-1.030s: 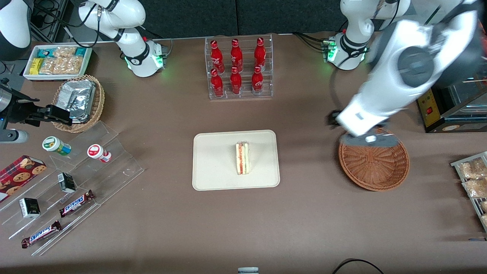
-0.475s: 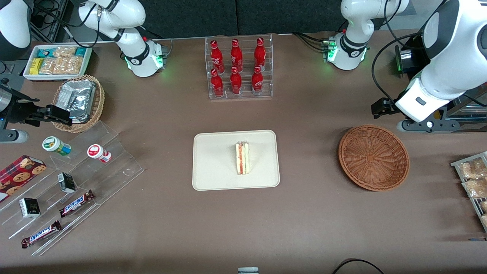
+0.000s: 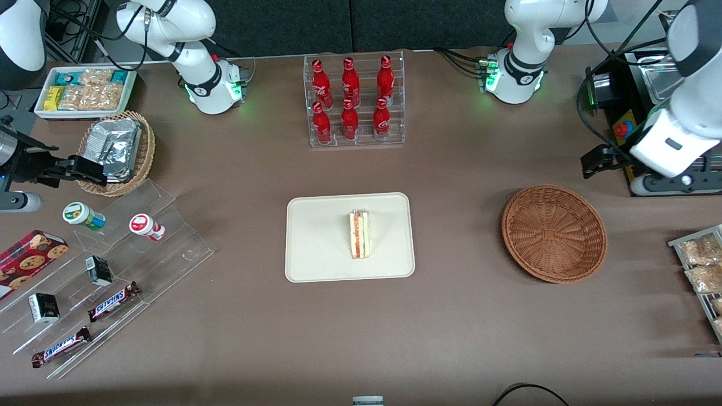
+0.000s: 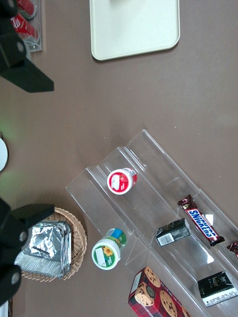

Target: Place sandwich from basket to tray

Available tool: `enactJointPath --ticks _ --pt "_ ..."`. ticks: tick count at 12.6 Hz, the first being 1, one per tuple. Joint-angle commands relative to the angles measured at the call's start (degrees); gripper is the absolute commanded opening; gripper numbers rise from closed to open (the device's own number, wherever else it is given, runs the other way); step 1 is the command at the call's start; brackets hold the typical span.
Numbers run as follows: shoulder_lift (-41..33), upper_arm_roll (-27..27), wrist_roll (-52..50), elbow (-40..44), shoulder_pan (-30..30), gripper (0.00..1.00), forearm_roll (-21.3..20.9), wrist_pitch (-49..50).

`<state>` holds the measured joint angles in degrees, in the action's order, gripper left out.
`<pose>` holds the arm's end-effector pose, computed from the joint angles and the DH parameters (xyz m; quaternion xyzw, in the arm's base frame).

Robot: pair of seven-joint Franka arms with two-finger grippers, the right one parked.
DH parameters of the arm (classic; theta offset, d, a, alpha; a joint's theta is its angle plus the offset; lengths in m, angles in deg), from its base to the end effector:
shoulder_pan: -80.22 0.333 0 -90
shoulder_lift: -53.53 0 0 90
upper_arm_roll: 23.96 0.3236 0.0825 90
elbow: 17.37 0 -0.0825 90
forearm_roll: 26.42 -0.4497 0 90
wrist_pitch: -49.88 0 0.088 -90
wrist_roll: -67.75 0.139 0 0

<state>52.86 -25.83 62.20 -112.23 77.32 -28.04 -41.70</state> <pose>0.6130 -0.0474 0.5642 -0.9996 -0.0061 0.0214 0.0163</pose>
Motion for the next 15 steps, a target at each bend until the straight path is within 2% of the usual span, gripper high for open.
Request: enactJointPath --ticks 1,3,15 --pt "-2.2 1.2 1.0 2.9 -1.2 1.00 0.7 3.1" --pt "-1.8 1.2 1.0 7.9 -1.5 1.00 0.7 8.7" --pt "-1.5 1.2 1.1 8.2 -1.8 1.00 0.0 12.2"
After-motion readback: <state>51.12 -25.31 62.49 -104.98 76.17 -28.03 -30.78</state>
